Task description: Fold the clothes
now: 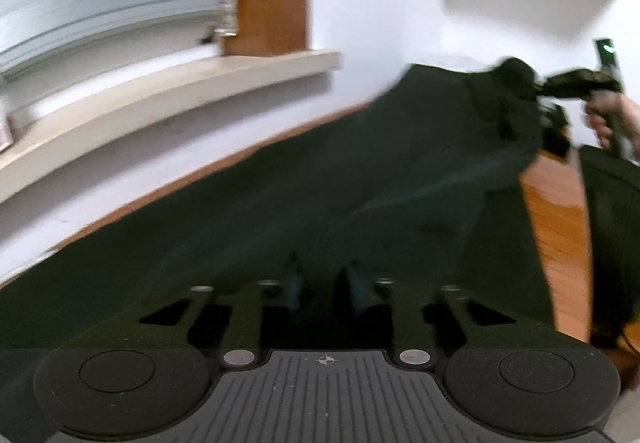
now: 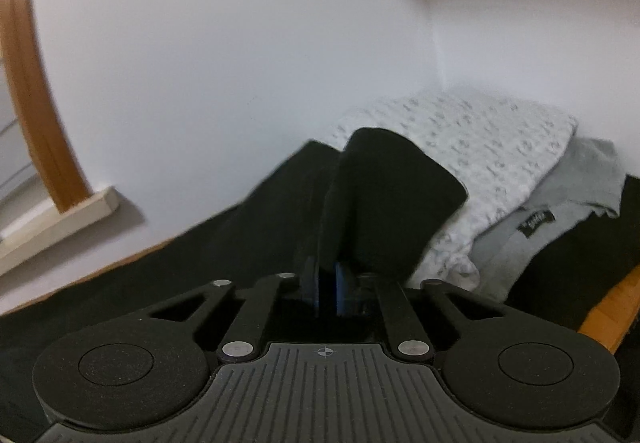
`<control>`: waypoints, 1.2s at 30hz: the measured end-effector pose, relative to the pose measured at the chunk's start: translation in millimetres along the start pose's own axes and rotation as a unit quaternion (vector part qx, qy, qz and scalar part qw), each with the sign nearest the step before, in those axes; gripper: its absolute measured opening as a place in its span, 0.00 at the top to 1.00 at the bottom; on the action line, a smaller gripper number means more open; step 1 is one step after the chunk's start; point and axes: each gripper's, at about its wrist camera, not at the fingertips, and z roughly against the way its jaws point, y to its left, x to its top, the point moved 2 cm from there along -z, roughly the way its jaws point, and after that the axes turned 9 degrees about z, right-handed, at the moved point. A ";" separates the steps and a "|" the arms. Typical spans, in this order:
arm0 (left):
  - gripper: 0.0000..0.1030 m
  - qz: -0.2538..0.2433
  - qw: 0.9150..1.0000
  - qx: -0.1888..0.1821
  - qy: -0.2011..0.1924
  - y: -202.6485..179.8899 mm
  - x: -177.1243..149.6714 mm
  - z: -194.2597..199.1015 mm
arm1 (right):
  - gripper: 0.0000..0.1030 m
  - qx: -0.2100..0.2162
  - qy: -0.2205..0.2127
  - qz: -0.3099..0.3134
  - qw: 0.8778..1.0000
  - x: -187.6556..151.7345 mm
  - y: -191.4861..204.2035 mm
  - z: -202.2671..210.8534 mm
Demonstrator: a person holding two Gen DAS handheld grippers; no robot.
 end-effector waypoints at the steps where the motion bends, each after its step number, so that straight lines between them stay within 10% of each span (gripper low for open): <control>1: 0.90 0.000 1.000 -0.001 -0.003 0.0 0.0 1.0 | 0.92 0.002 -0.006 0.004 1.000 1.5 0.4 4.0; 9: 0.93 0.002 0.996 -0.078 -0.044 -13.3 14.4 45.3 | 0.93 0.000 -0.056 0.027 0.998 44.6 -1.9 93.3; 15: 0.91 0.012 0.998 -0.056 0.003 -9.9 15.8 19.9 | 0.80 0.007 -0.038 0.022 0.999 64.1 -4.9 108.6; 17: 0.89 0.022 0.999 -0.047 0.016 -4.6 8.4 4.8 | 0.65 -0.002 -0.026 0.018 1.000 57.5 -4.3 91.3; 36: 0.69 0.064 0.996 -0.057 -0.011 12.1 -21.0 -14.4 | 0.51 -0.023 -0.030 -0.158 0.987 -80.0 -96.1 84.7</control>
